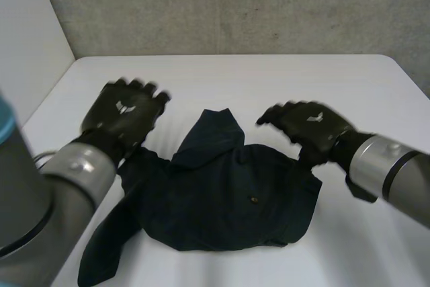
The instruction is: Fold the shorts.
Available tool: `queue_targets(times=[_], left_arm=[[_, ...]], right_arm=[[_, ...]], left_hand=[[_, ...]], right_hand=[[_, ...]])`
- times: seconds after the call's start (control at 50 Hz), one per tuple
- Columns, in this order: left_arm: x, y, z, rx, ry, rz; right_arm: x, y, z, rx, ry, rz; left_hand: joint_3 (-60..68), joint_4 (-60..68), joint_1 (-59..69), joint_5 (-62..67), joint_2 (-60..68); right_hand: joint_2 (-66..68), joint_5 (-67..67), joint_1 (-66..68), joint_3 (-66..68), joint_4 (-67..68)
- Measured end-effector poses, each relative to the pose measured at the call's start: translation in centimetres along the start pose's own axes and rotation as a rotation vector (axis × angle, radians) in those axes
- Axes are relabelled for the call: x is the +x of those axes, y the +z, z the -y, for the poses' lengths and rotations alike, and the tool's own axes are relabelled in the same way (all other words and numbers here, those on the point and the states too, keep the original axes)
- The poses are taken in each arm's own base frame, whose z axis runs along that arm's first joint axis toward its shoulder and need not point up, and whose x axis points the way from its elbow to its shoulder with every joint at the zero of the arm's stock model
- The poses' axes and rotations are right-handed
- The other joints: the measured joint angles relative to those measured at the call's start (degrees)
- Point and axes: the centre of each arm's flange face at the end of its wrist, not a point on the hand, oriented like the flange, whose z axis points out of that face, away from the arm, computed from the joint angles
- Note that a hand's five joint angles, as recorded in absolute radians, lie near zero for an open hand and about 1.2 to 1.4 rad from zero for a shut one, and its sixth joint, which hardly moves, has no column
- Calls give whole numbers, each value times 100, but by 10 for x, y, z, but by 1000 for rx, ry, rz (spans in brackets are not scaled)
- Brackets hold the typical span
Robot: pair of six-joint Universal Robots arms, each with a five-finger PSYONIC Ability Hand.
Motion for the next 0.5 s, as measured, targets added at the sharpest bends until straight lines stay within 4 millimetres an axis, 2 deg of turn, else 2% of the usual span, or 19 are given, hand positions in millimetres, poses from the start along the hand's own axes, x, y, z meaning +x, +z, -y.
queue_targets(times=[0.02, 0.08, 0.14, 0.18, 0.2, 0.24, 0.28, 0.38, 0.42, 0.46, 0.48, 0.5], left_arm=[[1, 2, 1, 6, 0, -2], [20, 24, 8, 49, 4, -39], [44, 48, 6, 52, 15, -87], [58, 64, -1, 29, 26, -114], [58, 64, -1, 29, 26, -114], [73, 86, -13, -18, 40, -143], [82, 98, -23, -57, 49, -160], [91, 118, -41, -142, 67, -186], [92, 130, -55, -215, 77, -195], [90, 135, -59, -239, 80, -190], [89, 138, -61, -252, 82, -182], [86, 141, -63, -264, 82, -171]], right_arm=[[2, 0, 1, 4, 11, -8], [15, 3, 1, 12, 76, -74], [25, 12, -8, -20, 103, -147], [32, 20, -18, -60, 104, -200], [32, 20, -18, -60, 104, -200], [39, 31, -30, -113, 96, -250], [40, 38, -38, -143, 90, -267], [36, 54, -52, -190, 76, -269], [31, 66, -61, -217, 69, -250], [28, 71, -64, -227, 70, -238], [27, 73, -65, -233, 71, -232], [27, 74, -66, -236, 71, -229]], left_hand=[[0, 0, 0, 0, 0], [0, 0, 0, 0, 0], [0, 0, 0, 0, 0], [0, 0, 0, -1, 0], [0, 0, 0, -1, 0], [0, 0, 0, 0, 0], [0, 0, 0, 0, 0], [0, 0, 0, 0, 0], [536, 593, 589, 514, 609], [1286, 1350, 1447, 1255, 1473], [1855, 1922, 2096, 1816, 1928], [2869, 2942, 3192, 2814, 3016]], right_hand=[[0, 0, 0, 0, 0], [0, 0, 0, 0, 0], [0, 0, 0, 0, 0], [0, 0, 0, 0, 0], [0, 0, 0, 0, 0], [0, 0, 0, 0, 0], [0, 0, 0, 0, 0], [0, 0, 0, 0, 0], [95, 64, 68, 103, 72], [587, 479, 468, 611, 511], [1572, 1341, 1303, 1589, 1467], [1572, 1341, 1303, 1589, 1467]])
